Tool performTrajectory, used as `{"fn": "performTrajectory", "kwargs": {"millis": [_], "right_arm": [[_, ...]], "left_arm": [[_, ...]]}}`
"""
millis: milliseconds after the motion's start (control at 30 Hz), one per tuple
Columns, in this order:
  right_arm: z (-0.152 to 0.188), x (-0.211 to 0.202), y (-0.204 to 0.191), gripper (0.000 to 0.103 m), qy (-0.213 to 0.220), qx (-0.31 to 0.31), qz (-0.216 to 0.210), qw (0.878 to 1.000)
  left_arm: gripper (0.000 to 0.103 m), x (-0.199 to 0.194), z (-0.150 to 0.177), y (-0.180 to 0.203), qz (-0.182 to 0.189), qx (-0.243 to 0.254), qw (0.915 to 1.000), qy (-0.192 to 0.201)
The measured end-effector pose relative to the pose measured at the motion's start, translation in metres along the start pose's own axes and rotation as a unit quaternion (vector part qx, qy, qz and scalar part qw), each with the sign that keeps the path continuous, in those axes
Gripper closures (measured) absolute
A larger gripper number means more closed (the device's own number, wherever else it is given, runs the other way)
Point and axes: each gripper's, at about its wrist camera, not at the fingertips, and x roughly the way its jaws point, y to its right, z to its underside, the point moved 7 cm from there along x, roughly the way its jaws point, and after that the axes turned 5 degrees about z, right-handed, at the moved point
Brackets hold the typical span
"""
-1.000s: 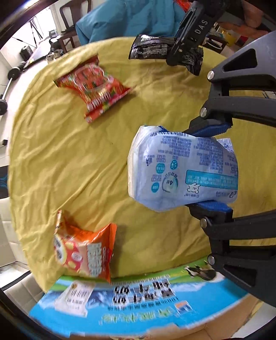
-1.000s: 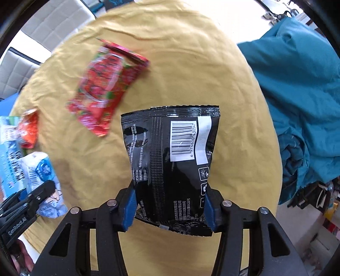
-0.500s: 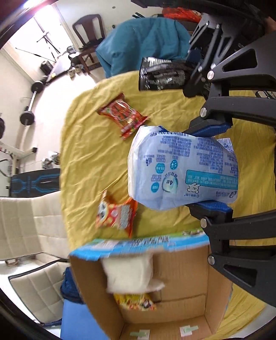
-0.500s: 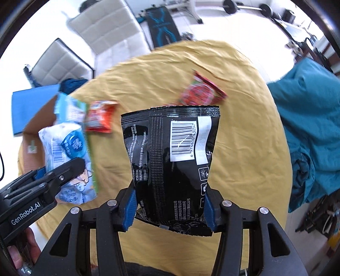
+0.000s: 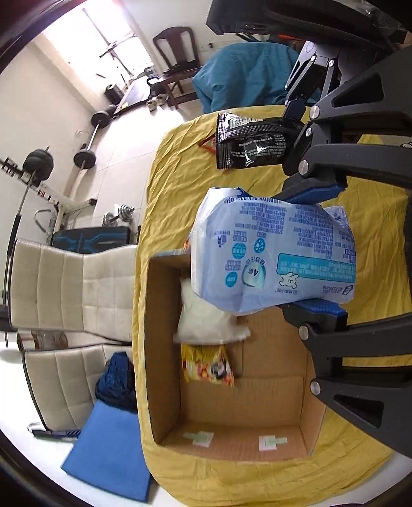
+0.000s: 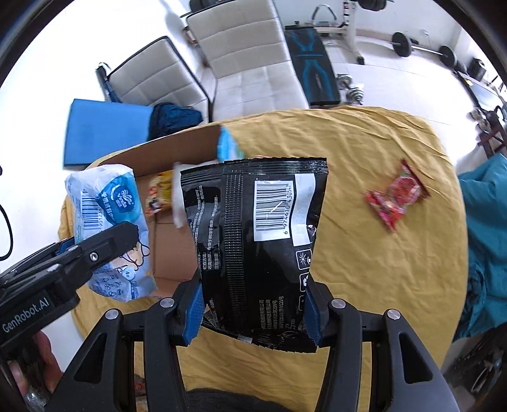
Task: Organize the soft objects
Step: 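Carry both packs into the box and open both grippers to release them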
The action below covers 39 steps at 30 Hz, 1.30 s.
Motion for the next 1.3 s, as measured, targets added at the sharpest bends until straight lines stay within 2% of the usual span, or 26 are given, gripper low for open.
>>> {"fn": "performTrajectory", "kwargs": {"millis": [167,367,533,667,767,1033,1300], "right_arm": [[-0.007,0.023,-0.055,0.049,-0.019,-0.013,-0.018,1.000],[-0.012,0.078,-0.104,0.049,-0.058,-0.009,-0.023,0.998],[-0.005,0.132,-0.126,0.049,-0.098,-0.007,-0.002,0.995],[0.008,0.177,-0.130,0.049,-0.138,0.001,0.019,0.990],[0.011,0.203,-0.130,0.049,-0.150,-0.005,0.042,0.988],[0.012,0.241,-0.133,0.048,-0.172,-0.008,0.062,0.983],[0.011,0.253,-0.132,0.048,-0.175,-0.003,0.058,0.983]], "left_arm": [[0.057,-0.025,-0.008,-0.061,-0.010,-0.033,0.9993,0.012],[0.057,-0.029,-0.012,-0.129,-0.026,-0.067,0.9974,0.002],[0.057,-0.011,-0.012,-0.182,-0.043,-0.089,0.9949,-0.023],[0.057,0.015,-0.015,-0.217,-0.060,-0.098,0.9923,-0.048],[0.057,0.034,-0.016,-0.239,-0.064,-0.100,0.9903,-0.071],[0.056,0.089,-0.038,-0.272,-0.070,-0.093,0.9868,-0.112],[0.054,0.123,-0.054,-0.272,-0.048,-0.085,0.9862,-0.134]]}}
